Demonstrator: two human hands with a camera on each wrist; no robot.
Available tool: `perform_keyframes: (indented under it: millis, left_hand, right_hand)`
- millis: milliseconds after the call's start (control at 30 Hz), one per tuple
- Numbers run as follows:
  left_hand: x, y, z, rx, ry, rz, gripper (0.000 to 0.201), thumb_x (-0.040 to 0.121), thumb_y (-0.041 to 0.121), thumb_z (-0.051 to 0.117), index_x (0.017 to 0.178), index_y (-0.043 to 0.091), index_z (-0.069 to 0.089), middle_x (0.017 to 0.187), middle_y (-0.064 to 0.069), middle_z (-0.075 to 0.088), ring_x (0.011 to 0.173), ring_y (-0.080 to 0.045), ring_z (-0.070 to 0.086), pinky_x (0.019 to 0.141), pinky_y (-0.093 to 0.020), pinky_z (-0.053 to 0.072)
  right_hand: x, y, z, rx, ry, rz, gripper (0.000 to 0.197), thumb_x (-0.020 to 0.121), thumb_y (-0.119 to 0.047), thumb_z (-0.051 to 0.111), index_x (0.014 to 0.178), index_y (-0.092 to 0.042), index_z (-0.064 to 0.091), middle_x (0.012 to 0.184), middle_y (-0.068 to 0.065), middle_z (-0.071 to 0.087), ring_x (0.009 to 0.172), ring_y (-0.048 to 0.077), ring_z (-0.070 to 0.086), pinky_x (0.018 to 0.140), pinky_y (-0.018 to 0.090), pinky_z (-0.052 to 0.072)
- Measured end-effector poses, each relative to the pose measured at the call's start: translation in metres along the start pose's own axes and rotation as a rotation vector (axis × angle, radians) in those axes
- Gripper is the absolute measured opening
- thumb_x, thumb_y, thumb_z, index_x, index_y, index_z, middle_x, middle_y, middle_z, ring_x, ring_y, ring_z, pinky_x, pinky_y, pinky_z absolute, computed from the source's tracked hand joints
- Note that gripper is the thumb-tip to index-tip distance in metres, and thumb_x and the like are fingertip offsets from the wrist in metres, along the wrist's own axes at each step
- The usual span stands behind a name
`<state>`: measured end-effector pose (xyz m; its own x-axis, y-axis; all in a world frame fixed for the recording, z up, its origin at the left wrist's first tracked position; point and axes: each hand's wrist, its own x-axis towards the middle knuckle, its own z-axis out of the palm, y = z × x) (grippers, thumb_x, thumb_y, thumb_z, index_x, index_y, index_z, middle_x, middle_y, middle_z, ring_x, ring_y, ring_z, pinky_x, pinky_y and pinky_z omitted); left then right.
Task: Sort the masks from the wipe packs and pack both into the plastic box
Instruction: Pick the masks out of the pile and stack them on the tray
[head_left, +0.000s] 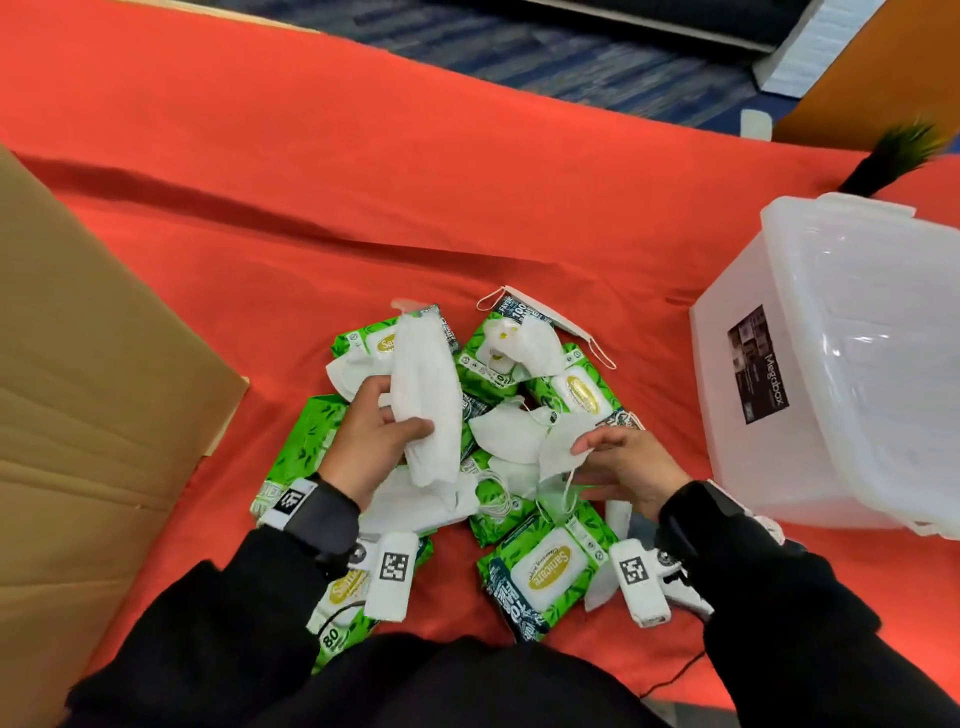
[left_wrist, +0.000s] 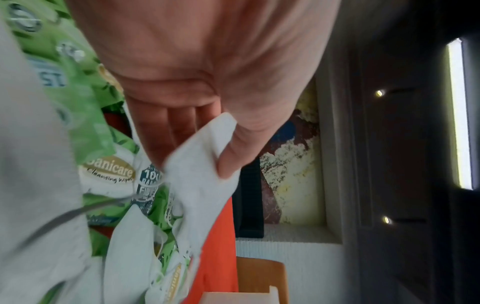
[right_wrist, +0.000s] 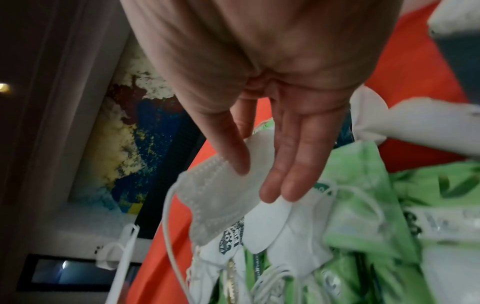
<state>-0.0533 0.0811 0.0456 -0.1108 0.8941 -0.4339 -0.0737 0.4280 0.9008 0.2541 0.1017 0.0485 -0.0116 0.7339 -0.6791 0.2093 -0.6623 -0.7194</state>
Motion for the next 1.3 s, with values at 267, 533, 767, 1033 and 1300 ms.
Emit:
perform_keyframes:
  millis: [267,533,767,1033,1300]
  left_hand:
    - [-0.025,-0.006,0.002,-0.274,0.024,-0.123,0.023,0.094,0.010,0.067,0.117,0.008,0.070,0.112,-0.010,0.076,0.095,-0.024,0.074,0.076,-0.035,0.058]
    - [-0.031,0.012,0.003,-0.093,-0.032,-0.023,0.027,0.089,0.002,0.071,0.113,0.013,0.071,0.110,-0.006,0.077,0.104,-0.029,0.072,0.075,-0.036,0.058]
    - [-0.066,0.063,0.011,-0.101,-0.109,0.296,0.021,0.091,0.005,0.067,0.111,0.010,0.074,0.107,-0.003,0.078,0.098,-0.016,0.073,0.079,-0.026,0.058]
    - [-0.075,0.072,0.025,-0.274,-0.099,0.234,0.033,0.081,0.002,0.072,0.114,0.005,0.069,0.109,-0.013,0.077,0.099,-0.026,0.073,0.080,-0.038,0.061]
    - [-0.078,0.073,0.013,-0.412,0.065,0.251,0.035,0.082,0.005,0.071,0.116,0.008,0.064,0.102,-0.006,0.076,0.084,-0.018,0.072,0.054,-0.028,0.056]
  right_hand:
    - [-0.004,-0.005,0.017,0.523,0.169,-0.097,0.009,0.088,-0.005,0.073,0.096,-0.005,0.076,0.095,0.012,0.075,0.082,0.027,0.071,0.085,0.047,0.056]
    - [-0.019,-0.006,0.029,0.593,0.060,-0.056,0.056,0.077,-0.004,0.081,0.130,-0.008,0.061,0.121,0.019,0.072,0.107,0.038,0.070,0.093,0.057,0.057]
    - [-0.050,-0.011,0.050,0.534,-0.012,-0.182,0.024,0.094,-0.003,0.064,0.117,0.000,0.069,0.115,0.017,0.075,0.101,0.029,0.072,0.090,0.044,0.059]
    - [-0.080,-0.036,0.077,0.575,-0.090,-0.249,0.037,0.084,-0.010,0.073,0.119,-0.004,0.069,0.116,0.015,0.075,0.097,0.029,0.073,0.073,0.042,0.062]
    - [-0.085,-0.044,0.072,0.665,-0.051,-0.251,0.027,0.096,-0.017,0.064,0.117,-0.002,0.071,0.115,0.017,0.075,0.097,0.030,0.071,0.072,0.041,0.060]
